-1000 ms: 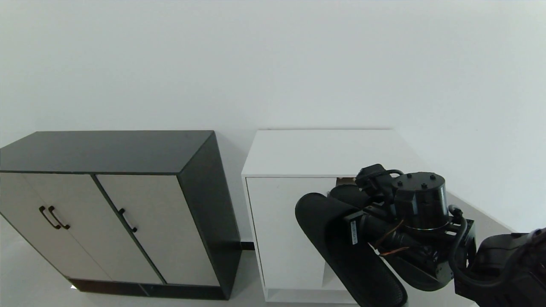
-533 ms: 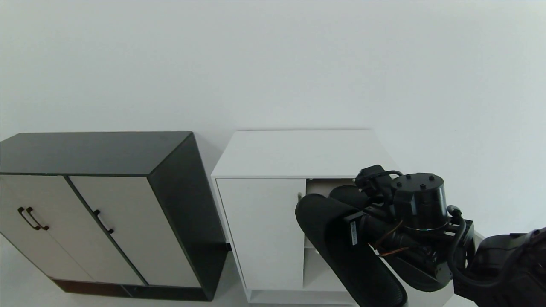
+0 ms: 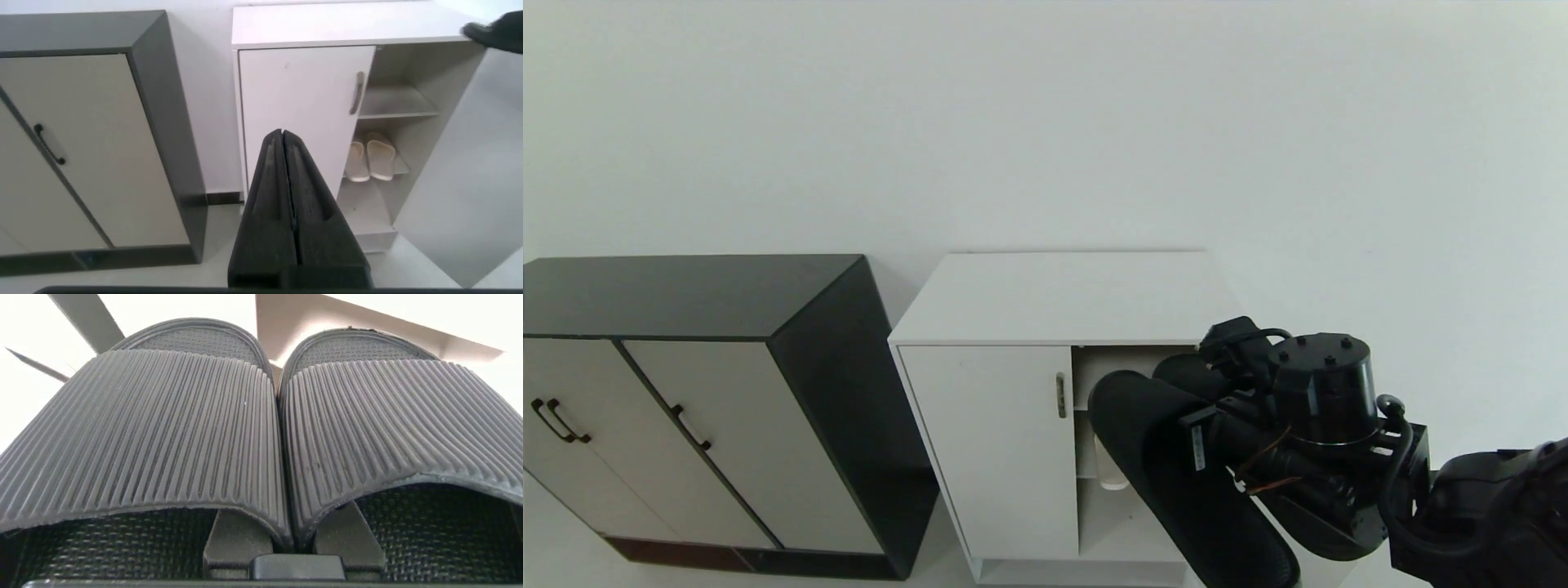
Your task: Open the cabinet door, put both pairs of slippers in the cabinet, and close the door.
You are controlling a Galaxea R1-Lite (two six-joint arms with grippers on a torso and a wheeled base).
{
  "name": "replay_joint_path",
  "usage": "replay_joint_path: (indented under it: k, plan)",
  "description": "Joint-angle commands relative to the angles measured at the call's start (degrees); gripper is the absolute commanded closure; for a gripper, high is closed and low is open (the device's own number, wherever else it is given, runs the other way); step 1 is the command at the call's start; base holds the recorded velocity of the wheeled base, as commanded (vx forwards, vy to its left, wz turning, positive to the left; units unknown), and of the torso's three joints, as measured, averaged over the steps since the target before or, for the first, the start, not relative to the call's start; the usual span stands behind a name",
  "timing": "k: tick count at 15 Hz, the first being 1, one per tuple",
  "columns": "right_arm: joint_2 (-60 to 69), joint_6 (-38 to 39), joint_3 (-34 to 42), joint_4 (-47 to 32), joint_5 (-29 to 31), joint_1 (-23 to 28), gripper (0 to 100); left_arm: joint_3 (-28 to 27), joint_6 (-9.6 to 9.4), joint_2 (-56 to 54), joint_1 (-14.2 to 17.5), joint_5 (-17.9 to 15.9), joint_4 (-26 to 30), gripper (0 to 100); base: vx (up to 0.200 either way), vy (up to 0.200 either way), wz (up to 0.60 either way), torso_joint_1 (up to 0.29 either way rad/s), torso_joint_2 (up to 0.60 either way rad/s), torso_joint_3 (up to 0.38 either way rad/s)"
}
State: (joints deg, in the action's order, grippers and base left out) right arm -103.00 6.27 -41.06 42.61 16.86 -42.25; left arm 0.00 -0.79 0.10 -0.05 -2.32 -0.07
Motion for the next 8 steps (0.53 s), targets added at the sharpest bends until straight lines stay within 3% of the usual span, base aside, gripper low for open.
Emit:
replay_joint_path:
  k: [1,5,8]
  plan:
    - [-0.2,-0.2,0.1,0.0,0.2,0.0,100,0.0,0.00,0.0,0.0,0.0,0.0,100,0.000,0.000,0.00,0.000,0.00,0.000]
    - [-0.4,0.0,0.1,0.0,0.2,0.0,100,0.0,0.00,0.0,0.0,0.0,0.0,100,0.000,0.000,0.00,0.000,0.00,0.000]
    - [-0.4,0.0,0.1,0.0,0.2,-0.1,100,0.0,0.00,0.0,0.0,0.0,0.0,100,0.000,0.000,0.00,-0.142,0.33,0.180]
